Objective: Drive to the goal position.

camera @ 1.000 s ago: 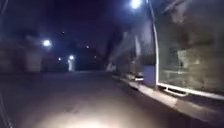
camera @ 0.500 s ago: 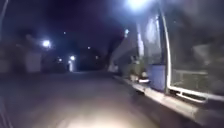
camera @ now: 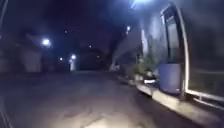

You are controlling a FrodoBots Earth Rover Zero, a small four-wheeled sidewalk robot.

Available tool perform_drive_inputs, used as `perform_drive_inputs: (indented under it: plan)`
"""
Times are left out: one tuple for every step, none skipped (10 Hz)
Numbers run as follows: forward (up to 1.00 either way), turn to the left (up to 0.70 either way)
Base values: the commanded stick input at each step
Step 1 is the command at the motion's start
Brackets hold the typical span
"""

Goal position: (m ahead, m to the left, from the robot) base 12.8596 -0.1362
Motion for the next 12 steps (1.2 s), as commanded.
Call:
perform_drive_inputs:
  plan:
    - [0.7, 0.02]
    - [0.7, 0.02]
    - [0.7, 0.02]
    - [0.7, 0.02]
    - [0.7, 0.02]
    - [0.7, 0.02]
    - [0.7, 0.02]
    - [0.7, 0.02]
    - [0.7, 0.02]
    - [0.7, 0.02]
    - [0.7, 0.02]
    - [0.7, 0.02]
